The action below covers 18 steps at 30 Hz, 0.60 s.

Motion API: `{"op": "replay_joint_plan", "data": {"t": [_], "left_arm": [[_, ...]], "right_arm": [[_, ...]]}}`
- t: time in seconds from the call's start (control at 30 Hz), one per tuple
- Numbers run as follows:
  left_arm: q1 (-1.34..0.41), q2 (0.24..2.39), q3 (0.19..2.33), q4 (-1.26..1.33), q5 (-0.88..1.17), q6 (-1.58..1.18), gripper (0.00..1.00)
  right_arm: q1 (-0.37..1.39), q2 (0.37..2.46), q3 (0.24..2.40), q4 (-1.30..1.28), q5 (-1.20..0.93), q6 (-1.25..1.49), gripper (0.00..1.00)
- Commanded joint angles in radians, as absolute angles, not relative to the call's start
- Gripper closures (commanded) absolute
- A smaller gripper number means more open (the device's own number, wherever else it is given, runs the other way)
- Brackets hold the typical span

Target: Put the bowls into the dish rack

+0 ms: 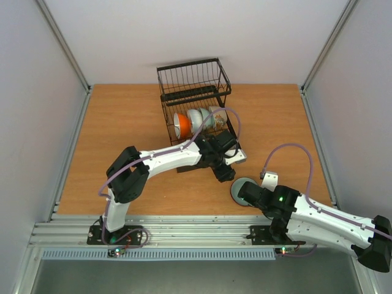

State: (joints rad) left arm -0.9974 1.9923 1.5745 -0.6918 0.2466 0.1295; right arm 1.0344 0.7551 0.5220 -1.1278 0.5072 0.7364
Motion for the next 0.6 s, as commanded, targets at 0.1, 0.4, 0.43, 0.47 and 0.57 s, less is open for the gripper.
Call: {"op": "replay_joint_plan", "data": {"t": [0.1, 0.4, 0.43, 0.47, 0.57], "left_arm": [[-1.002, 1.985, 1.617, -0.67, 0.289, 0.107, 0.37], [-1.025, 2.003, 1.638, -0.689, 0.32, 0.083, 0.37], [-1.028, 2.003, 1.64, -0.692, 0.318, 0.082, 0.37], [-1.032, 2.007, 1.642, -0.693, 0.316, 0.083, 0.37], [-1.038, 2.012, 1.647, -0.697, 0.316, 0.084, 0.37]], "right_arm": [[1.048, 0.771, 0.538, -1.128, 0.541, 0.755, 0.9], [1.058, 0.798, 0.53, -1.096, 0.536, 0.752, 0.97], [1.06, 0.8, 0.53, -1.094, 0.537, 0.753, 0.97], [1.062, 0.803, 0.529, -1.094, 0.537, 0.753, 0.98], [1.066, 0.807, 0.532, -1.095, 0.54, 0.755, 0.99]]}}
